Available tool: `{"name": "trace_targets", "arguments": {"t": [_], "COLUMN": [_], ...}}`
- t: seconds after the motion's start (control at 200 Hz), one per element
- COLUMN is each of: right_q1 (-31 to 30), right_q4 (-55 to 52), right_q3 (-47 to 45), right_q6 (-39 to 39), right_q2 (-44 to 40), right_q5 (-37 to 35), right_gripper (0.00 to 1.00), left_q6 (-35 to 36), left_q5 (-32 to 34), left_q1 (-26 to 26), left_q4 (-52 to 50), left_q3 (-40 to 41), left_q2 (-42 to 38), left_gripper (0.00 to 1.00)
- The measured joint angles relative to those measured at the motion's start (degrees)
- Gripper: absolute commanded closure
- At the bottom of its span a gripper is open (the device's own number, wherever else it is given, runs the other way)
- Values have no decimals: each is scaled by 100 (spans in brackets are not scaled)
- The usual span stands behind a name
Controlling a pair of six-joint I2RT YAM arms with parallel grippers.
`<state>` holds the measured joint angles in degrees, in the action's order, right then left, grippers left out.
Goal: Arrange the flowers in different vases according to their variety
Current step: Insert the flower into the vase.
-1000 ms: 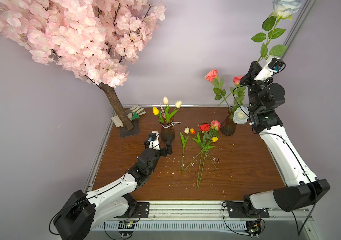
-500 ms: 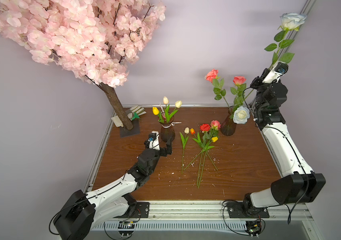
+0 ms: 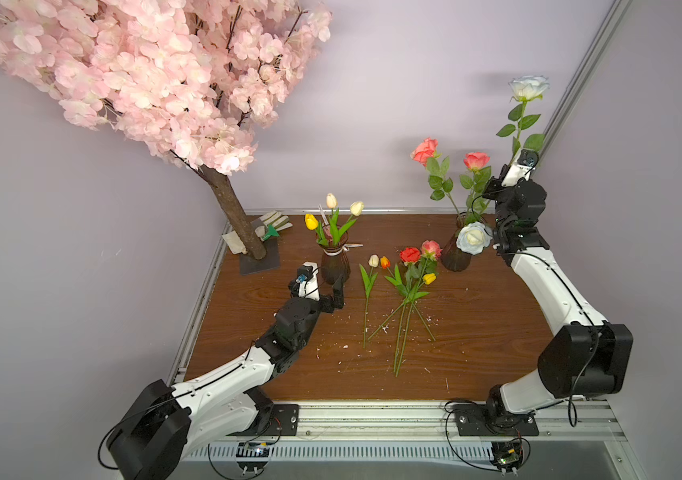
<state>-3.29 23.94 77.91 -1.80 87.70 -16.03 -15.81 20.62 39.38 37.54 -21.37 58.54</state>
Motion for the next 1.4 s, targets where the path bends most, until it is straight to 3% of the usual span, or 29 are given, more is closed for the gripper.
{"name": "trace_targets", "arguments": {"t": [0.135, 0.455, 0.791, 0.951, 1.116, 1.401], "right_q1": [0, 0, 4, 4, 2, 120], "right_q4": [-11, -798, -2061, -2656, -2892, -3689], "right_q3": [-223, -81, 636, 737, 562, 1355], "right_q6": [70, -44, -730, -940, -911, -883], "right_q2": [-83, -581, -1281, -1572, -1659, -254], "right_q5": [245, 927, 1794, 1934, 1550, 1180], "right_gripper": [76, 62, 38, 36, 32, 29], "left_q6": [-2, -4, -9, -26, -50, -74], "left_q5": [-24, -127, -201, -232, -264, -402], "left_q1": [0, 0, 0, 0, 0, 0], "left_q4": [0, 2, 4, 7, 28, 103], "left_q3": [0, 0, 0, 0, 0, 0], "left_q2": [4, 116, 144, 144, 177, 393], "left_gripper": [1, 1, 1, 1, 1, 1]}}
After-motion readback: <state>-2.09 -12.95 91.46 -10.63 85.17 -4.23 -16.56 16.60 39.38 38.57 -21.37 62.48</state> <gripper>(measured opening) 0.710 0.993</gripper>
